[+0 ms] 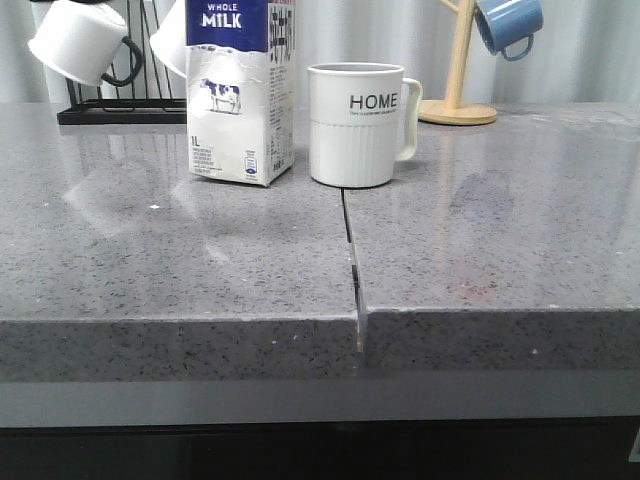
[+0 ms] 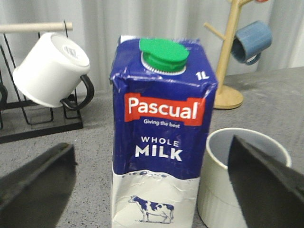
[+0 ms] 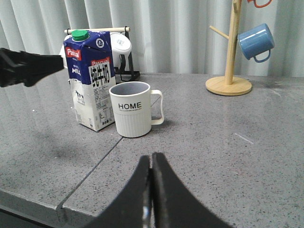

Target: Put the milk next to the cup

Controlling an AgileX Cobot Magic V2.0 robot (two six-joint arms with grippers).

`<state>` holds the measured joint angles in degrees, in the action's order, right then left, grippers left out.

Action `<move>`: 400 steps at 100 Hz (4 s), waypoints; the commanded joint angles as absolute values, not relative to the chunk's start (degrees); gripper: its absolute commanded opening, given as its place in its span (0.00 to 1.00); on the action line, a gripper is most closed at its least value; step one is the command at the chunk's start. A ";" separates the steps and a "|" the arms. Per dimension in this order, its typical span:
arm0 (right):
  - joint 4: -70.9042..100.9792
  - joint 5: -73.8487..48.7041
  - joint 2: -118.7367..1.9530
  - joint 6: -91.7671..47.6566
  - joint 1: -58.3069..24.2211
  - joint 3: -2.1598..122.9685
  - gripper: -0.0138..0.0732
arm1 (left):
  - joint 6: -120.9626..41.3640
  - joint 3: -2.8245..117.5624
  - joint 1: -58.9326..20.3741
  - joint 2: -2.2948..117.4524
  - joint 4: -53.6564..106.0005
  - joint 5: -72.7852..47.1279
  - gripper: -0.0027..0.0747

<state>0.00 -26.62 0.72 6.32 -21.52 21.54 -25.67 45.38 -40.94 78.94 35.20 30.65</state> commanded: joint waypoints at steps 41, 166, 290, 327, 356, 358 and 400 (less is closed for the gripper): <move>-0.30 -22.11 1.42 6.22 -21.42 22.81 0.08 | 4.62 42.26 -21.80 61.63 0.91 10.70 0.04; -0.30 -22.11 1.42 6.22 -21.42 22.81 0.08 | 5.68 21.47 -0.83 15.19 0.00 -14.43 0.01; -0.30 -22.10 1.36 6.22 -21.42 22.81 0.08 | 2.61 -2.47 -1.83 -2.17 -1.72 -3.12 0.01; -0.30 -22.10 1.36 6.22 -21.42 22.81 0.08 | 2.62 -2.47 -1.83 -2.17 -1.85 -3.12 0.01; -0.30 -22.10 1.36 6.22 -21.42 22.81 0.08 | 2.62 -2.47 -1.83 -2.17 -1.85 -3.12 0.01; -0.30 -22.10 1.36 6.22 -21.42 22.81 0.08 | 2.62 -2.47 -1.83 -2.17 -1.85 -3.12 0.01; -1.47 -17.07 1.36 6.17 -20.24 20.50 0.08 | 2.62 -2.47 -1.83 -2.17 -1.85 -3.12 0.01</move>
